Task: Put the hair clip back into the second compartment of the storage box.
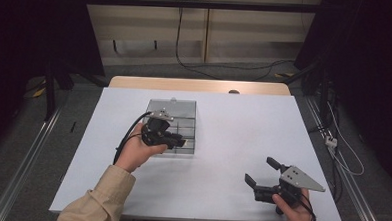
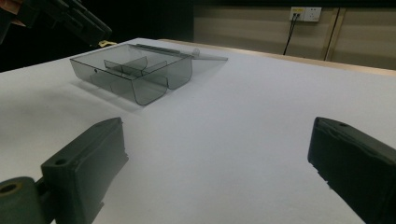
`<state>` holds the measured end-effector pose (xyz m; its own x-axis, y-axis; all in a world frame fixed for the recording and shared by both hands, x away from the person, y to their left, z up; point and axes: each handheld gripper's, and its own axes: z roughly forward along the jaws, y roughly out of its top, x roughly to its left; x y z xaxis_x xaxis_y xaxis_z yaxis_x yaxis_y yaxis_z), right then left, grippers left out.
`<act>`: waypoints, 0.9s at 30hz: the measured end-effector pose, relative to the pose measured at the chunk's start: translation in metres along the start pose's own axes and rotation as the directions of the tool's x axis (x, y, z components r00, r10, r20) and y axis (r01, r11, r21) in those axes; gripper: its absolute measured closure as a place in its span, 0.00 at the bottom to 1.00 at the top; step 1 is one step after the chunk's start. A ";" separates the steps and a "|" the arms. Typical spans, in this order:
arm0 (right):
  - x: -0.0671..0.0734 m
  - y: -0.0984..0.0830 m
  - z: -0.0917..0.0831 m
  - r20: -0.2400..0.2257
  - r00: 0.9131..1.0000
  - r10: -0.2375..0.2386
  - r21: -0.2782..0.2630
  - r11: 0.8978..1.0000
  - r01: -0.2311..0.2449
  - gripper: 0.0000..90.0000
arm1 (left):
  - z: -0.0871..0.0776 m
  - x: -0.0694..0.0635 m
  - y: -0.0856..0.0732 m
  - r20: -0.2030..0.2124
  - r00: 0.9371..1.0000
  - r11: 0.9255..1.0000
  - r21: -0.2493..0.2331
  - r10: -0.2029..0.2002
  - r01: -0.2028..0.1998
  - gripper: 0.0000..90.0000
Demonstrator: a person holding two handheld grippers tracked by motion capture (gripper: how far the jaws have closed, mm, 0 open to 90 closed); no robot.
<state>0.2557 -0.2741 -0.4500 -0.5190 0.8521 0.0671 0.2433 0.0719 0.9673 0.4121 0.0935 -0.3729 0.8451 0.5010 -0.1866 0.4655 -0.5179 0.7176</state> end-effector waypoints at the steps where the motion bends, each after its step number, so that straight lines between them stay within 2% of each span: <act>1: 0.000 0.000 0.000 0.000 1.000 0.002 -0.001 1.000 -0.002 0.04 | 0.000 0.001 0.000 -0.003 1.000 1.000 -0.004 -0.004 0.004 0.81; 4: 0.000 0.000 0.000 0.001 1.000 0.002 -0.002 1.000 -0.002 0.04 | -0.001 0.003 0.001 -0.012 1.000 1.000 -0.007 -0.005 0.005 0.81; 5: 0.000 0.000 0.000 0.000 1.000 0.002 -0.002 1.000 -0.002 0.04 | -0.002 0.003 0.001 -0.029 1.000 1.000 -0.007 -0.011 0.011 0.81; 6: 0.000 0.000 0.000 0.000 1.000 0.002 -0.002 1.000 -0.002 0.04 | -0.002 0.004 0.001 -0.012 1.000 1.000 -0.007 -0.010 0.010 0.81; 9: 0.000 0.000 0.000 -0.001 1.000 0.000 -0.004 1.000 0.000 0.04 | -0.003 0.007 0.001 -0.017 1.000 1.000 -0.008 -0.012 0.012 0.81; 11: 0.000 0.000 0.000 0.000 1.000 0.001 -0.005 1.000 -0.001 0.04 | -0.003 0.007 0.001 -0.040 0.999 1.000 -0.008 -0.013 0.013 0.81; 12: 0.000 0.000 0.000 0.001 1.000 0.002 -0.004 1.000 -0.002 0.04 | -0.003 0.009 0.001 -0.021 1.000 1.000 -0.012 -0.013 0.012 0.81; 27: 0.000 0.000 0.000 -0.001 1.000 0.006 -0.012 1.000 -0.006 0.04 | -0.004 0.021 0.002 -0.038 0.999 1.000 -0.012 -0.029 0.029 0.81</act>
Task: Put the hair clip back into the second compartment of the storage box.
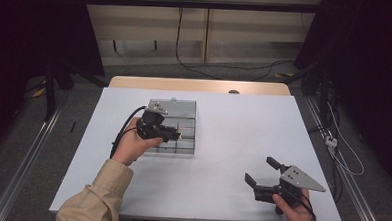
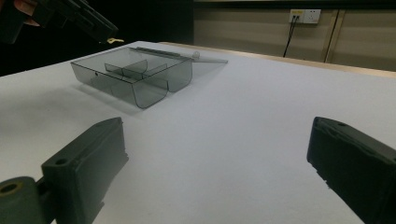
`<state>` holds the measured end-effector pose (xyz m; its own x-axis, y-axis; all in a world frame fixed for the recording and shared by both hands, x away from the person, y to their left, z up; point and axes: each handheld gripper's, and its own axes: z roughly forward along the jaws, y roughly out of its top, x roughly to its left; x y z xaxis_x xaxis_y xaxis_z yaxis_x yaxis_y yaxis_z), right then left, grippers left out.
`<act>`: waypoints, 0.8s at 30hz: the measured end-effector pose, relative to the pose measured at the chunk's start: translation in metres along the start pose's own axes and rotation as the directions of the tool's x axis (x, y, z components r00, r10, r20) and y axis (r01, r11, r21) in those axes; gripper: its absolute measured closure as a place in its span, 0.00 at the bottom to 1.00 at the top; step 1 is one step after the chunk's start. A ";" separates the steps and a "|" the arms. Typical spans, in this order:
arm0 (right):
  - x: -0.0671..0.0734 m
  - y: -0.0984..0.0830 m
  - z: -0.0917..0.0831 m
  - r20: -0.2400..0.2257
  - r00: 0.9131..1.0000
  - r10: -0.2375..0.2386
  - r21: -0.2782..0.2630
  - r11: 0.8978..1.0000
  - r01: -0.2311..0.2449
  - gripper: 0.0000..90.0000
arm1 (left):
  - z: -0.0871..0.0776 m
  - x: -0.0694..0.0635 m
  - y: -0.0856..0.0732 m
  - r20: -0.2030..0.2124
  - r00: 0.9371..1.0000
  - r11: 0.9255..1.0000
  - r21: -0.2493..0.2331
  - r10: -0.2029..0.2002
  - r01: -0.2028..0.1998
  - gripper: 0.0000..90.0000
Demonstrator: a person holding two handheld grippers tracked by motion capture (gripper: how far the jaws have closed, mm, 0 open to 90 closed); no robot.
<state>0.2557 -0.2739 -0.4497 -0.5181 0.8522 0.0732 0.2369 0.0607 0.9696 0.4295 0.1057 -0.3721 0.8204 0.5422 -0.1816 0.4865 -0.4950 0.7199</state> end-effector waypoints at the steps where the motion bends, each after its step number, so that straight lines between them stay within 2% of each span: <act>1: 0.000 0.000 0.000 -0.001 1.000 0.001 0.000 1.000 -0.001 0.04 | 0.000 0.001 0.000 -0.002 1.000 1.000 -0.001 -0.004 0.004 0.81; 16: 0.000 0.000 0.000 0.000 1.000 0.003 -0.002 1.000 -0.003 0.04 | 0.002 0.013 0.001 -0.035 0.999 1.000 0.008 -0.014 0.015 0.81; 17: 0.000 0.000 0.000 -0.001 1.000 0.003 -0.002 1.000 -0.003 0.04 | 0.002 0.012 0.001 -0.057 0.998 1.000 0.007 -0.016 0.016 0.81; 18: 0.000 0.000 0.000 0.001 1.000 0.003 -0.002 1.000 -0.003 0.04 | 0.003 0.014 0.001 -0.038 0.999 1.000 0.006 -0.015 0.015 0.81; 20: 0.000 0.000 0.000 0.001 1.000 0.005 -0.002 1.000 -0.005 0.04 | 0.003 0.015 0.001 -0.036 0.999 1.000 0.005 -0.020 0.020 0.81; 22: 0.000 0.000 0.000 0.001 1.000 0.006 -0.003 1.000 -0.006 0.04 | 0.003 0.017 0.001 -0.040 0.999 1.000 0.007 -0.020 0.020 0.81; 23: 0.000 0.000 0.000 0.000 1.000 0.006 -0.002 1.000 -0.006 0.04 | 0.004 0.016 0.001 -0.064 0.998 1.000 0.005 -0.023 0.023 0.81; 24: 0.000 0.000 0.000 0.000 1.000 0.005 -0.002 1.000 -0.005 0.04 | 0.004 0.018 0.001 -0.043 0.999 1.000 0.006 -0.021 0.022 0.81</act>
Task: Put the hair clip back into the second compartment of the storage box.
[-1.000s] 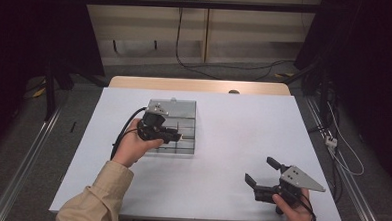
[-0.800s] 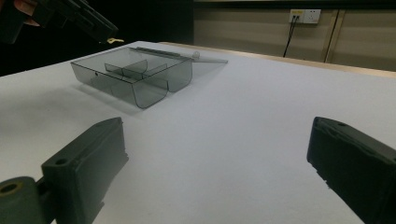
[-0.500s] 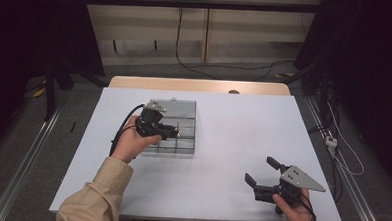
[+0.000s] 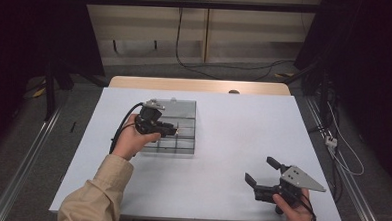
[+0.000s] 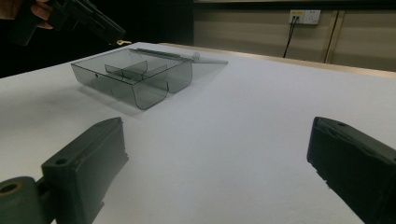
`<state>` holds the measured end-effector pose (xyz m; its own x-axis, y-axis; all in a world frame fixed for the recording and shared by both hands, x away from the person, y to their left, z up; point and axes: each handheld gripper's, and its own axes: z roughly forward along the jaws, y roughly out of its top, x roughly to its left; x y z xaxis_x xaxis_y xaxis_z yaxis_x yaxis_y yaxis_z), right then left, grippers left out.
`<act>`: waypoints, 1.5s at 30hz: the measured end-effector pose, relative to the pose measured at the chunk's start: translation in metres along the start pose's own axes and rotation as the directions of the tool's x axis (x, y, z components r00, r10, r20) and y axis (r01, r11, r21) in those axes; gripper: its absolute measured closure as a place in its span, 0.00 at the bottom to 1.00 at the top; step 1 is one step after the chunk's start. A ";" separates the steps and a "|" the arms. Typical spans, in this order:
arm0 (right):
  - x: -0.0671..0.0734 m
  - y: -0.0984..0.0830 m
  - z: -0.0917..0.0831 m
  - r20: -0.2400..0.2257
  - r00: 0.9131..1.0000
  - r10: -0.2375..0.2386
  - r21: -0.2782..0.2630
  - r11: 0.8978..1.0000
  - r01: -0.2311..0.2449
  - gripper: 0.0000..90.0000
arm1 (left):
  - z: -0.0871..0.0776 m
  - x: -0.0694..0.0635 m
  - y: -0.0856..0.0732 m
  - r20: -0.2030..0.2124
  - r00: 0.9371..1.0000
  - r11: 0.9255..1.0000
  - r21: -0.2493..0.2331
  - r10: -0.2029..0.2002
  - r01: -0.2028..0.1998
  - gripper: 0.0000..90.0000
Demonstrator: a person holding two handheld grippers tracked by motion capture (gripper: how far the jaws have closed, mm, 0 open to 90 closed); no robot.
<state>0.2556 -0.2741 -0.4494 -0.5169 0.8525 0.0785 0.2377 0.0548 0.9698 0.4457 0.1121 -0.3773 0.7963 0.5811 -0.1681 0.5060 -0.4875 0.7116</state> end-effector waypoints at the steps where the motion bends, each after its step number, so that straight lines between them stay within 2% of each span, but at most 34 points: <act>1: 0.000 0.000 0.000 0.000 1.000 0.001 0.000 1.000 -0.001 0.04 | 0.000 0.000 0.000 0.003 1.000 1.000 -0.001 -0.003 0.003 0.81; 8: 0.000 0.000 0.000 0.000 1.000 0.001 0.000 1.000 -0.001 0.04 | 0.004 0.005 -0.001 -0.017 1.000 1.000 0.002 -0.009 0.009 0.81; 9: 0.000 0.000 0.000 0.000 1.000 0.000 0.000 1.000 0.000 0.04 | 0.004 0.006 -0.001 -0.020 1.000 1.000 0.010 0.000 0.000 0.81; 10: 0.000 0.000 0.000 0.000 1.000 0.000 -0.001 1.000 0.000 0.04 | 0.005 0.006 -0.001 -0.021 1.000 1.000 0.006 -0.009 0.010 0.81; 11: 0.000 0.000 0.000 -0.001 1.000 0.000 -0.002 1.000 0.000 0.04 | 0.005 0.006 -0.001 -0.048 0.999 1.000 0.004 -0.012 0.012 0.81; 12: 0.000 0.000 0.000 0.000 1.000 -0.002 -0.003 1.000 0.002 0.04 | 0.005 0.008 -0.001 -0.026 1.000 1.000 0.001 -0.015 0.015 0.81; 17: -0.001 0.000 0.000 -0.001 1.000 -0.001 -0.003 1.000 0.001 0.04 | 0.006 0.011 -0.002 -0.035 0.999 1.000 -0.002 -0.023 0.023 0.81; 18: -0.001 0.000 0.000 -0.001 1.000 -0.001 -0.002 1.000 0.001 0.04 | 0.006 0.013 -0.002 -0.038 0.999 1.000 -0.001 -0.022 0.022 0.81; 19: -0.001 0.000 0.000 0.000 1.000 0.001 -0.003 1.000 -0.001 0.04 | 0.007 0.012 -0.002 -0.065 0.998 1.000 -0.003 -0.025 0.025 0.81; 20: -0.001 0.000 0.000 0.000 1.000 0.001 -0.003 1.000 -0.001 0.04 | 0.007 0.014 -0.002 -0.041 0.999 1.000 -0.006 -0.028 0.028 0.81; 32: -0.001 0.000 0.000 -0.001 1.000 0.000 -0.003 1.000 0.000 0.04 | 0.010 0.018 -0.002 -0.045 0.999 1.000 0.001 -0.022 0.022 0.81; 43: -0.002 0.000 -0.001 -0.005 1.000 0.002 -0.003 1.000 -0.002 0.04 | 0.014 0.022 -0.003 -0.062 0.997 0.999 -0.004 -0.037 0.037 0.81; 44: -0.002 0.000 -0.001 -0.006 1.000 0.002 -0.004 1.000 -0.002 0.04 | 0.014 0.021 -0.003 -0.085 0.996 1.000 0.002 -0.028 0.028 0.81; 45: -0.002 0.000 -0.001 -0.005 1.000 0.001 -0.005 1.000 -0.001 0.04 | 0.015 0.021 -0.003 -0.082 0.996 1.000 0.001 -0.028 0.028 0.81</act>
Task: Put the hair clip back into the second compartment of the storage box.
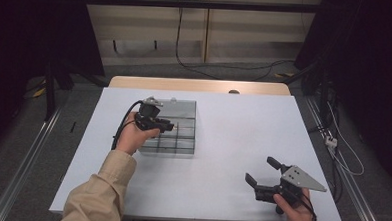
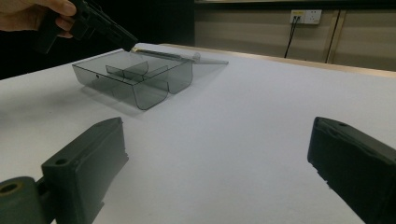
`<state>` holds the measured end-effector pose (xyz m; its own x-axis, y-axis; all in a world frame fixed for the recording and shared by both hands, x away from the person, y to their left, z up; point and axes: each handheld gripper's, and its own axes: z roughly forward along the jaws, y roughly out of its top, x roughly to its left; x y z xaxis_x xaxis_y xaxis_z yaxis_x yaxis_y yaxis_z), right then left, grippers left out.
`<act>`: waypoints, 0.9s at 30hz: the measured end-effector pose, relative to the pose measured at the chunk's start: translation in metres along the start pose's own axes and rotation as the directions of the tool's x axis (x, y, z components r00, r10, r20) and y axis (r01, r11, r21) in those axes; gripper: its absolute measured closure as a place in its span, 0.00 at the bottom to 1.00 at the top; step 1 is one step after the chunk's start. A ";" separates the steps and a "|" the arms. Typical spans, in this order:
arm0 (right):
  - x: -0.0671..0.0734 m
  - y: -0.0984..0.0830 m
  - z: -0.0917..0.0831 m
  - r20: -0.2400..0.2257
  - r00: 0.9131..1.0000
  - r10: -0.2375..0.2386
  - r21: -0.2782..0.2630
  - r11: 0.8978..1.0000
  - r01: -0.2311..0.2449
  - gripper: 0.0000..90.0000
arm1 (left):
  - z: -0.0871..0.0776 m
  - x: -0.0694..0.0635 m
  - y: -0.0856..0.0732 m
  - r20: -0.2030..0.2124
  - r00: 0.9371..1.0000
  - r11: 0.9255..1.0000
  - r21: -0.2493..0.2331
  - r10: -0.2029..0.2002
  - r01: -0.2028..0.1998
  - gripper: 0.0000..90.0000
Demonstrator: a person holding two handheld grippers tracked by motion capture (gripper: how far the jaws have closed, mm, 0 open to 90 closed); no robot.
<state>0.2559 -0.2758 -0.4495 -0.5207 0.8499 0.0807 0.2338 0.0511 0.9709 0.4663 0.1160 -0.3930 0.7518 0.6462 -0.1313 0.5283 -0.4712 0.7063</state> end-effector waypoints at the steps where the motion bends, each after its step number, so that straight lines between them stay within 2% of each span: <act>1: 0.000 0.000 0.000 0.000 1.000 0.001 0.000 1.000 -0.001 0.04 | 0.000 0.001 0.000 0.019 1.000 1.000 0.000 0.000 0.000 0.81; 13: -0.001 0.000 0.000 0.002 1.000 0.000 0.001 1.000 0.000 0.04 | 0.005 0.004 0.000 0.016 1.000 1.000 -0.004 -0.006 0.006 0.81; 15: -0.001 0.000 0.000 0.002 1.000 0.001 0.001 1.000 -0.001 0.04 | 0.006 0.004 0.000 0.015 1.000 1.000 -0.011 -0.020 0.020 0.81; 19: -0.001 0.000 -0.001 0.002 1.000 0.001 0.001 1.000 -0.001 0.04 | 0.006 0.005 0.000 0.009 1.000 1.000 -0.005 -0.005 0.005 0.81; 23: -0.001 0.000 -0.001 0.003 1.000 0.002 0.002 1.000 -0.002 0.04 | 0.008 0.006 0.000 0.006 1.000 1.000 -0.003 -0.012 0.012 0.81; 24: -0.001 0.000 -0.001 0.002 1.000 0.002 0.002 1.000 -0.002 0.04 | 0.009 0.006 0.000 0.005 1.000 1.000 -0.014 -0.026 0.026 0.81; 26: -0.001 0.000 -0.001 0.002 1.000 0.001 0.002 1.000 -0.001 0.04 | 0.009 0.008 -0.001 0.005 1.000 1.000 -0.004 -0.019 0.019 0.81; 27: -0.001 0.000 -0.001 0.001 1.000 0.001 0.002 1.000 -0.001 0.04 | 0.010 0.007 -0.001 -0.022 0.999 1.000 -0.010 -0.024 0.024 0.81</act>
<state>0.2560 -0.2771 -0.4495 -0.5195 0.8506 0.0812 0.2358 0.0514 0.9704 0.4753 0.1150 -0.4018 0.7301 0.6703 -0.1328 0.5420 -0.4498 0.7098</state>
